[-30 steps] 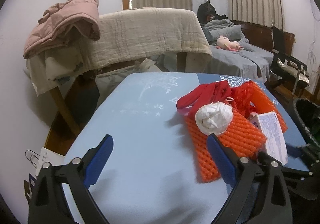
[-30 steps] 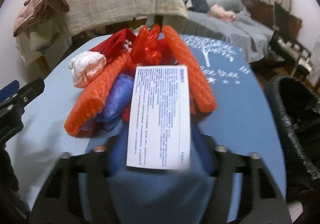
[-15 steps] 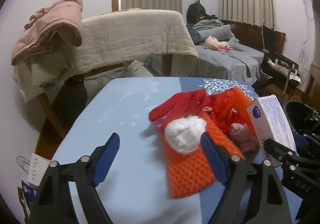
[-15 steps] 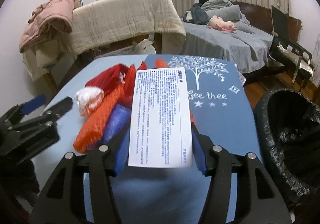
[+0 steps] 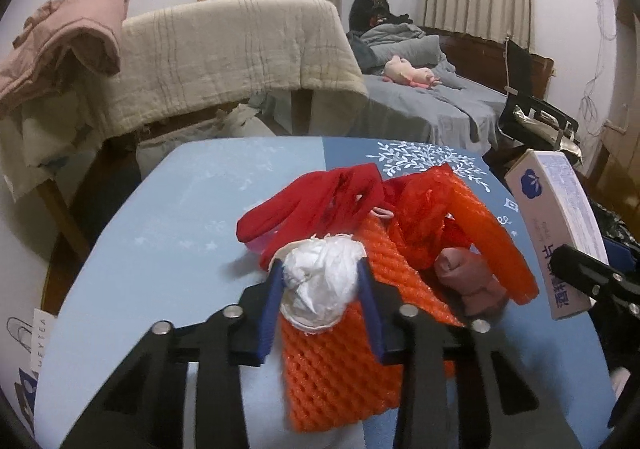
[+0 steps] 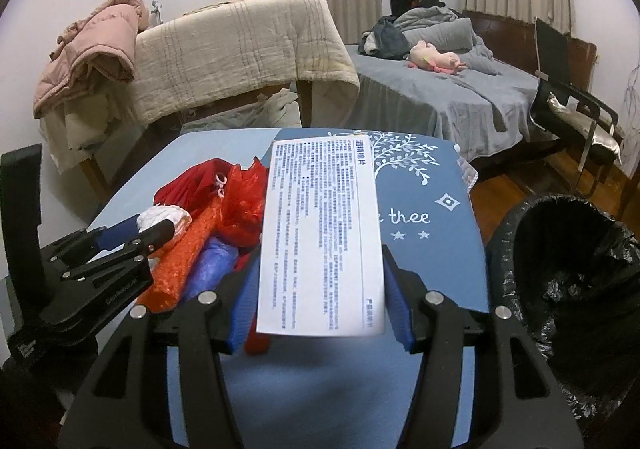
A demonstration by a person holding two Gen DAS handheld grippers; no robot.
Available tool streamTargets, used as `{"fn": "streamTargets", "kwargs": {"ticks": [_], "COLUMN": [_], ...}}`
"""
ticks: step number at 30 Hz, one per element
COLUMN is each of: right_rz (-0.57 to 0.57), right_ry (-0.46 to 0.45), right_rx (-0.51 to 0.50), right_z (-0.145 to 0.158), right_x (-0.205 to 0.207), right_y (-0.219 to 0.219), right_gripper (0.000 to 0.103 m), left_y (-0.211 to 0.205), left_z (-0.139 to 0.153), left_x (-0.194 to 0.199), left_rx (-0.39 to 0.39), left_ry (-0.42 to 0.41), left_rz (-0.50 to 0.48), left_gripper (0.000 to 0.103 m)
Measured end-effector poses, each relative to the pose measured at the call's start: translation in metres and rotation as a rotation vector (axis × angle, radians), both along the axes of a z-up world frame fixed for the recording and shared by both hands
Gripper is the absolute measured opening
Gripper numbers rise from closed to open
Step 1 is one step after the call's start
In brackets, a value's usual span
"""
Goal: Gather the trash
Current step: 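Carry the leaflet and tissue over the black bin and open both tools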
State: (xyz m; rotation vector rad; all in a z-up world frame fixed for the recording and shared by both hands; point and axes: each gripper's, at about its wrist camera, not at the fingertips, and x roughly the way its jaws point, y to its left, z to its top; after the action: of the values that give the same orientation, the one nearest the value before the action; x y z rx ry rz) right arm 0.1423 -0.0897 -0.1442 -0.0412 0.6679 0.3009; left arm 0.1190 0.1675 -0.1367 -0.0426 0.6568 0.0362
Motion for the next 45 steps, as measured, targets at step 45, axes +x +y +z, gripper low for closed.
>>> {"fn": "streamTargets", "kwargs": {"ticks": [45], "right_rz": [-0.524], "right_ry": [-0.027], "right_rx": [0.001], "right_z": [0.010], "right_x": [-0.033], "right_y": [-0.268], "right_gripper": [0.054], "left_y": [-0.274], "left_z": [0.053], "left_x": [0.026], "left_rx": [-0.097], "left_ry": [-0.104], "left_rz": [-0.545], "left_gripper": [0.032]}}
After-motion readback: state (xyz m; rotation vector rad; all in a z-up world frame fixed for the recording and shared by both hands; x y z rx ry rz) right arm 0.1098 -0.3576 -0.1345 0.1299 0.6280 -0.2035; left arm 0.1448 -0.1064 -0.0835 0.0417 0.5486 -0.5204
